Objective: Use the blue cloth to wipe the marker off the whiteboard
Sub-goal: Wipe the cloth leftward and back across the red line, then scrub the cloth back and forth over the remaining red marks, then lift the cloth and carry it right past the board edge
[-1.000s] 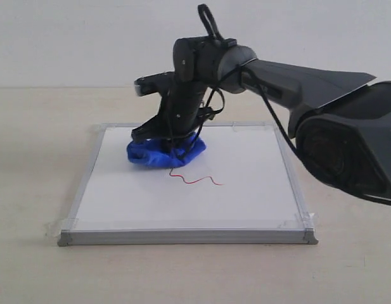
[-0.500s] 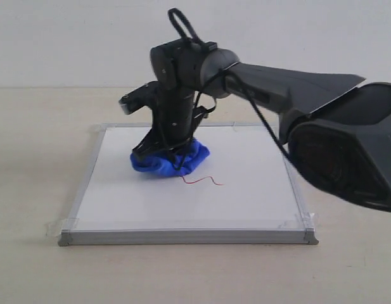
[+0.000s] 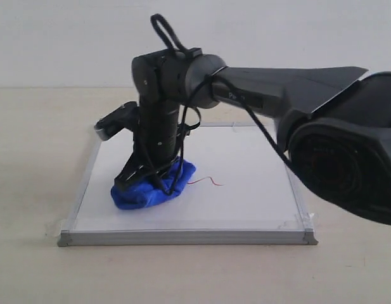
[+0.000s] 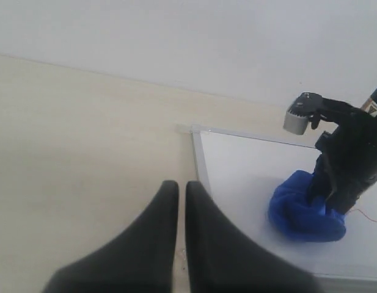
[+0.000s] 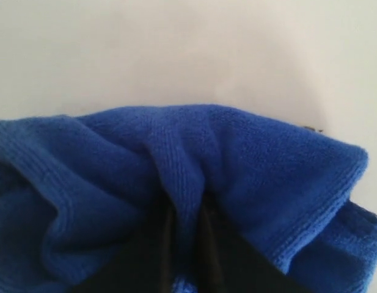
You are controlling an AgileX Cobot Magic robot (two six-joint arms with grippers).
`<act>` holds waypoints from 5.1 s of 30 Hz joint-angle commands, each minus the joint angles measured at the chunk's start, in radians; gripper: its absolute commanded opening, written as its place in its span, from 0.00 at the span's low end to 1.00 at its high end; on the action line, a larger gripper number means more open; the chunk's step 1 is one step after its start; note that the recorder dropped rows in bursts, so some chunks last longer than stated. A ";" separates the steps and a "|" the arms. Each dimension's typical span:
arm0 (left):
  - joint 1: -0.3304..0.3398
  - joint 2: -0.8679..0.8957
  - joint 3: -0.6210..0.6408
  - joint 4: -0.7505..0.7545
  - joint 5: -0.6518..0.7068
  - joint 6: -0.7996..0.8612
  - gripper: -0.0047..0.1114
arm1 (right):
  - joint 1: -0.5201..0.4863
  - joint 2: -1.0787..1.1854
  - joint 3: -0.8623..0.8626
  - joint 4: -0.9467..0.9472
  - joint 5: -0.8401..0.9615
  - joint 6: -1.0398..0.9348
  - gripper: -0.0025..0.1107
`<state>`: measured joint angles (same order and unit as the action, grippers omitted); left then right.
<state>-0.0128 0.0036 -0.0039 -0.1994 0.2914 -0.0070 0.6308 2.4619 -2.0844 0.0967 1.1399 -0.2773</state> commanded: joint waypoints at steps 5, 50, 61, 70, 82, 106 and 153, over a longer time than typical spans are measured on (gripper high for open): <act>0.003 -0.004 0.004 0.004 0.002 -0.001 0.08 | -0.026 0.061 0.040 -0.193 0.081 0.116 0.02; 0.003 -0.004 0.004 0.004 0.002 -0.001 0.08 | -0.152 -0.073 0.322 -0.220 0.081 0.164 0.02; 0.003 -0.004 0.004 0.004 0.002 -0.001 0.08 | -0.337 -0.200 0.458 -0.222 0.081 0.258 0.02; 0.003 -0.004 0.004 0.004 0.002 -0.001 0.08 | -0.169 -0.216 0.456 0.014 -0.224 0.199 0.02; 0.003 -0.004 0.004 0.004 0.002 -0.001 0.08 | -0.208 -0.216 0.456 -0.362 -0.286 0.500 0.02; 0.003 -0.004 0.004 0.004 0.002 -0.001 0.08 | -0.234 -0.229 0.456 -0.136 -0.240 0.102 0.02; 0.003 -0.004 0.004 0.004 0.002 -0.001 0.08 | -0.451 -0.289 0.460 -0.373 -0.106 -1.106 0.02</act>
<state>-0.0128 0.0036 -0.0039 -0.1994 0.2914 -0.0070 0.1940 2.1575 -1.6239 -0.2797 1.0563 -1.4007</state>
